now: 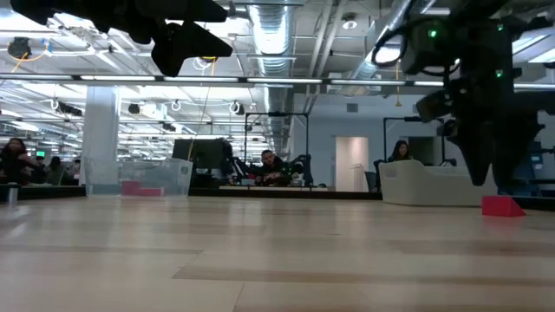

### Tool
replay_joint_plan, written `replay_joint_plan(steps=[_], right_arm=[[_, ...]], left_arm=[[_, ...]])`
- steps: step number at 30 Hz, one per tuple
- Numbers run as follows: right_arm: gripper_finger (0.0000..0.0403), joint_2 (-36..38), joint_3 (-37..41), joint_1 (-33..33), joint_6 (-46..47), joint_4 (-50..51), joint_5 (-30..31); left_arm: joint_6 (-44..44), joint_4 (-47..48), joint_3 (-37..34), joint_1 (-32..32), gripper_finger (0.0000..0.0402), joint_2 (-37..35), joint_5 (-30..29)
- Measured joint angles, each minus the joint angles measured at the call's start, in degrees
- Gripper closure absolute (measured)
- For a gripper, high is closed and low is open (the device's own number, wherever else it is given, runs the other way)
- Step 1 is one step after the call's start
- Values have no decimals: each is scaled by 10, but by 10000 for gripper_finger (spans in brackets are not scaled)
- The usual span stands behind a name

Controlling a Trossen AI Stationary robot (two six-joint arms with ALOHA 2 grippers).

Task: Sort & place blocks by color
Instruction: Put the red block into the transparent bin

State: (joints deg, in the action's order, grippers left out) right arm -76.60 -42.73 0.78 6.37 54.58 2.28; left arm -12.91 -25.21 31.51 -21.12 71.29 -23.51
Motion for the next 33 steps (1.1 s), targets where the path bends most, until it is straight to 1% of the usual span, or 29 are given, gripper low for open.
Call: replay_joint_plan(steps=[8, 13, 17, 23, 27, 33], right_arm=[[161, -103, 0, -2, 10, 4, -8], [161, -150, 0, -2, -1, 8, -9], [161, -164, -2, -2, -11, 9, -14], [174, -157, -14, -2, -19, -5, -25], [208, -152, -40, -2, -18, -30, -31], [306, -154, -86, -2, -18, 4, -39]], left_arm=[[0, 1, 0, 0, 123, 0, 0], [1, 3, 0, 0, 123, 0, 1], [1, 3, 0, 0, 123, 0, 1], [2, 4, 0, 0, 123, 0, 2], [2, 3, 0, 0, 123, 0, 2], [2, 3, 0, 0, 123, 0, 2]])
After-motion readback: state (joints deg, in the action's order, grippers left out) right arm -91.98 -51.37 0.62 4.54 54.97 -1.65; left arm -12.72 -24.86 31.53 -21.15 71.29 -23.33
